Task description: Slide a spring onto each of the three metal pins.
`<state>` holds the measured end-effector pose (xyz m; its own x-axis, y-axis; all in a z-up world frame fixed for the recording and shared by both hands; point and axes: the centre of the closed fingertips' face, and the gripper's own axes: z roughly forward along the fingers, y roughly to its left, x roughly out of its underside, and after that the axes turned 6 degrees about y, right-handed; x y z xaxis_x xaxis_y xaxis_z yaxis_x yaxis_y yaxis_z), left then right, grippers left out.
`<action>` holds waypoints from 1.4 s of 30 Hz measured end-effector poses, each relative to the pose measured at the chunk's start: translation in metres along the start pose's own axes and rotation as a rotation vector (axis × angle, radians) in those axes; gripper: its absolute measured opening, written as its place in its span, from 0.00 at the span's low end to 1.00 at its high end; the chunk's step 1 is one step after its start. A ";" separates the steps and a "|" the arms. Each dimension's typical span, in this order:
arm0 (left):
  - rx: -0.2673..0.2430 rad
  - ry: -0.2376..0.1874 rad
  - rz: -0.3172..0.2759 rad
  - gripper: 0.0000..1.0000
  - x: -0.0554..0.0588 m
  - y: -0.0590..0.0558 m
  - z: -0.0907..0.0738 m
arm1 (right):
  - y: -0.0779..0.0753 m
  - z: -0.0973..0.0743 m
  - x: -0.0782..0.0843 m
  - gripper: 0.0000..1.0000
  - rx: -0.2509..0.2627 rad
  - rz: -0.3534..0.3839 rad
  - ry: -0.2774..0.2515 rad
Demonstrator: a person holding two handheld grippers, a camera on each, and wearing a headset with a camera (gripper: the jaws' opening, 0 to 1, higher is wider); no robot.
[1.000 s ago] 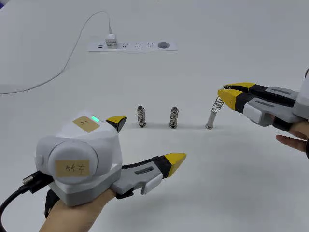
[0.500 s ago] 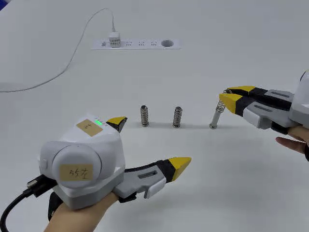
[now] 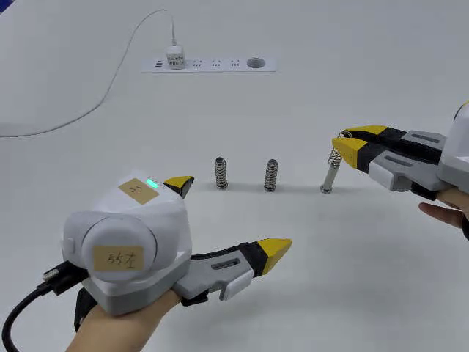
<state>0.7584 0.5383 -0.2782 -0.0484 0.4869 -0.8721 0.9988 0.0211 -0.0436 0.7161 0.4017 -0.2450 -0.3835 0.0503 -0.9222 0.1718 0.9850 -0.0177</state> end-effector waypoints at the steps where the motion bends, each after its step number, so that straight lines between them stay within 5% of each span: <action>1: 0.000 0.001 0.001 0.90 0.000 0.000 0.000 | 0.000 0.000 0.000 0.11 0.001 -0.004 0.002; 11: 0.000 -0.001 0.001 0.90 -0.001 0.001 0.000 | 0.002 0.002 0.004 0.11 0.003 -0.047 0.026; 42: -0.018 0.001 0.002 0.90 0.000 0.004 -0.001 | 0.002 0.018 0.043 0.11 0.004 -0.014 0.111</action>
<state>0.7628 0.5389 -0.2776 -0.0468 0.4882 -0.8715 0.9988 0.0361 -0.0333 0.7169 0.4032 -0.2916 -0.4836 0.0550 -0.8736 0.1691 0.9851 -0.0315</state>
